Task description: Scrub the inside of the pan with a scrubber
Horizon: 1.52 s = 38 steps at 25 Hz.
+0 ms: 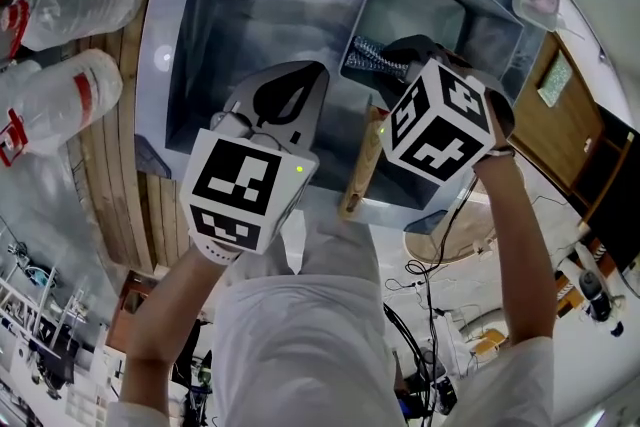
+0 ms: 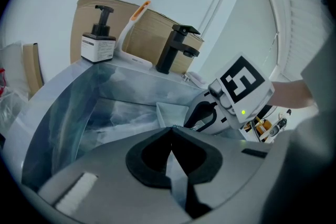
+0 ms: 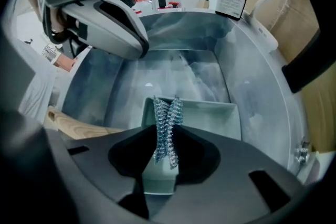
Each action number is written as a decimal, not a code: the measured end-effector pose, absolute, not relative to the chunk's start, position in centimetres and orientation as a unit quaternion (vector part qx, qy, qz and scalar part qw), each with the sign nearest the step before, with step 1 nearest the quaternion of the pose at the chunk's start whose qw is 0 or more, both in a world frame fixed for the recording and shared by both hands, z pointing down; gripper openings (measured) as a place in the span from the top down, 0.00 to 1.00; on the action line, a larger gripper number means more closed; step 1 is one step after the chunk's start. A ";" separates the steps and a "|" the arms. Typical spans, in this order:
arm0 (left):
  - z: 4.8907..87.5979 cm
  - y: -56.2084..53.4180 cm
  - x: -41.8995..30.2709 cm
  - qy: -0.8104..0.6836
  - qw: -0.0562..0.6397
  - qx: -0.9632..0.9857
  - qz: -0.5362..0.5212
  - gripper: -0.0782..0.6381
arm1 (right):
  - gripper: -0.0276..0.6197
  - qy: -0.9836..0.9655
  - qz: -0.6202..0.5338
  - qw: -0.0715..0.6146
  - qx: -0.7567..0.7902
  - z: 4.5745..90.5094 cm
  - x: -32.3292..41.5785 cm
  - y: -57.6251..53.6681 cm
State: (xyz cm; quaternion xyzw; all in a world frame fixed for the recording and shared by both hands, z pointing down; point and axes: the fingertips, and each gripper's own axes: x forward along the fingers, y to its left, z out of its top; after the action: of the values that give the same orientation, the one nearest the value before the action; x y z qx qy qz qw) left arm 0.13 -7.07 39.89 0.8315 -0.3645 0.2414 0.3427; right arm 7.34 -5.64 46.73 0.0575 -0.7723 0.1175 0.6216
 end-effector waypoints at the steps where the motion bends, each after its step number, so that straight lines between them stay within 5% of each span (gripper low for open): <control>1: 39.9 -7.0 0.1 -0.365 0.342 0.832 0.241 0.88 | 0.81 -0.773 0.123 0.621 0.045 46.7 7.3 -5.5; 21: 39.9 -6.6 0.0 -0.370 0.340 0.830 0.244 0.88 | 0.81 -0.772 0.217 0.596 -0.041 45.9 7.9 -3.4; 38: 39.4 -6.8 1.4 -0.355 0.334 0.838 0.246 0.88 | 0.81 -0.748 0.161 0.644 0.006 46.3 10.1 -3.4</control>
State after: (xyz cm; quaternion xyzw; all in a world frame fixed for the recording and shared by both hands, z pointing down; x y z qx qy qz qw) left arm 1.40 -6.77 39.41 0.8375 -0.3553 0.2461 0.3343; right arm 10.14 -3.41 46.35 0.0063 -0.7482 0.1610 0.6436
